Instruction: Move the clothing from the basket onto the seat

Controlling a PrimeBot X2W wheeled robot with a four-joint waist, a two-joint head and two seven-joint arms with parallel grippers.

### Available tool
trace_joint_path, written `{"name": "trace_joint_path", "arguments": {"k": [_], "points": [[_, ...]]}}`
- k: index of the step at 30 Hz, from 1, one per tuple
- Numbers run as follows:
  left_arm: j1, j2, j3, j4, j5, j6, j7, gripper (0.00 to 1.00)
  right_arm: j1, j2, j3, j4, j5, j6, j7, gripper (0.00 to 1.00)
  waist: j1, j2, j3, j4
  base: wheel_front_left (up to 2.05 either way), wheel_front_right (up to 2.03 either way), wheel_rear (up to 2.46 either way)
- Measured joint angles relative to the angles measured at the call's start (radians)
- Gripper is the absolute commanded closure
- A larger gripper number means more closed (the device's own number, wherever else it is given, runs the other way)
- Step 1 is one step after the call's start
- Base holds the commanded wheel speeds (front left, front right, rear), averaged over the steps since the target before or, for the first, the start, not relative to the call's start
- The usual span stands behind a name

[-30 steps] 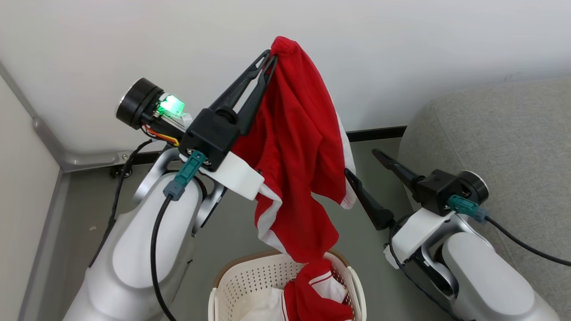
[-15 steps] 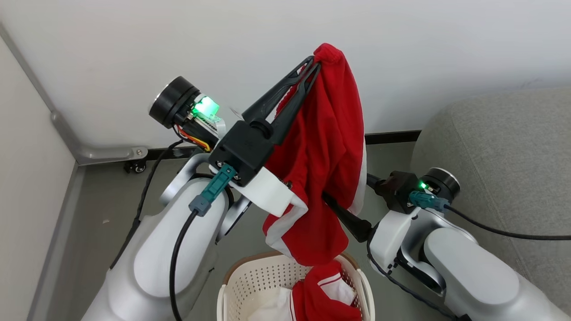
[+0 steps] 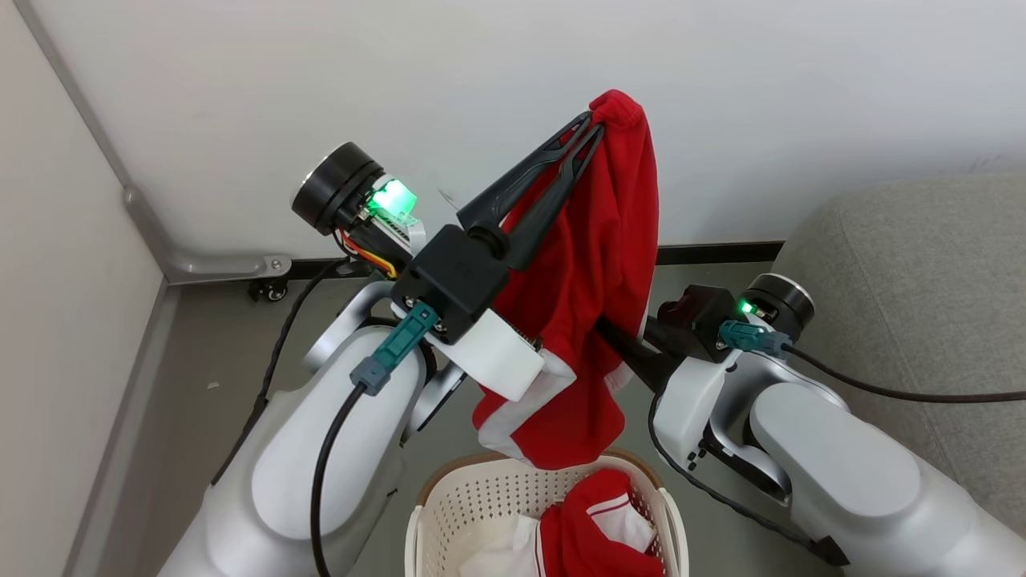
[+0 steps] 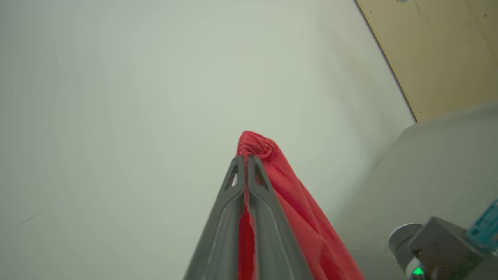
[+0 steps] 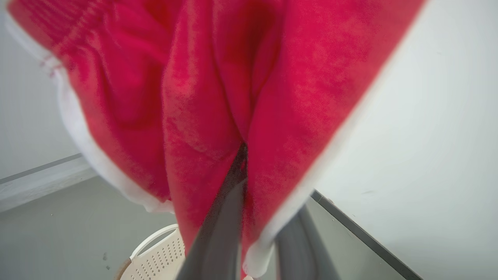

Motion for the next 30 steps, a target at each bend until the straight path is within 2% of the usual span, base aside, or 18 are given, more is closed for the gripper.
{"name": "trace_joint_path", "arguments": {"k": [4, 13, 25, 26, 27, 28, 29, 30], "points": [[0.003, 0.002, 0.009, 0.008, -0.009, 0.000, 0.001, 1.00, -0.010, 0.003, 0.007, 0.017, 0.005, 0.000, -0.026, 1.00, 0.0000, 0.0000, 0.001, 0.005, 0.00, 0.00, 0.00], [0.088, 0.033, 0.077, 0.096, -0.080, 0.007, 0.024, 1.00, 0.015, -0.008, -0.006, 0.029, 0.101, 0.000, -0.079, 1.00, 0.0001, 0.0000, 0.002, -0.006, 0.00, 0.00, 0.00], [0.205, 0.053, 0.128, 0.188, -0.167, 0.009, 0.027, 1.00, 0.079, -0.053, -0.126, -0.039, 0.236, 0.001, -0.156, 1.00, 0.0001, 0.0000, 0.002, -0.049, 0.00, 0.00, 0.00], [0.211, 0.053, 0.129, 0.193, -0.175, 0.009, 0.027, 0.95, 0.079, -0.057, -0.139, -0.042, 0.243, 0.001, -0.159, 1.00, 0.0000, 0.0000, 0.003, -0.054, 0.00, 0.00, 0.00], [0.219, 0.053, 0.130, 0.199, -0.186, 0.009, 0.027, 0.51, 0.079, -0.066, -0.166, -0.043, 0.248, 0.001, -0.165, 1.00, 0.0001, 0.0000, 0.005, -0.063, 0.00, 0.00, 0.00], [0.222, 0.052, 0.130, 0.200, -0.190, 0.007, 0.027, 0.14, 0.079, -0.072, -0.178, -0.043, 0.248, 0.001, -0.168, 1.00, 0.0000, 0.0000, 0.006, -0.067, 0.00, 0.00, 0.00], [0.224, 0.051, 0.130, 0.201, -0.194, 0.004, 0.026, 0.00, 0.079, -0.077, -0.190, -0.042, 0.249, 0.001, -0.170, 1.00, 0.0000, 0.0000, 0.007, -0.072, 0.00, 0.00, 0.00], [0.228, 0.049, 0.130, 0.201, -0.195, 0.000, 0.026, 0.00, 0.079, -0.083, -0.202, -0.043, 0.249, 0.001, -0.173, 1.00, 0.0001, 0.0000, 0.009, -0.076, 0.00, 0.00, 0.00]]}}
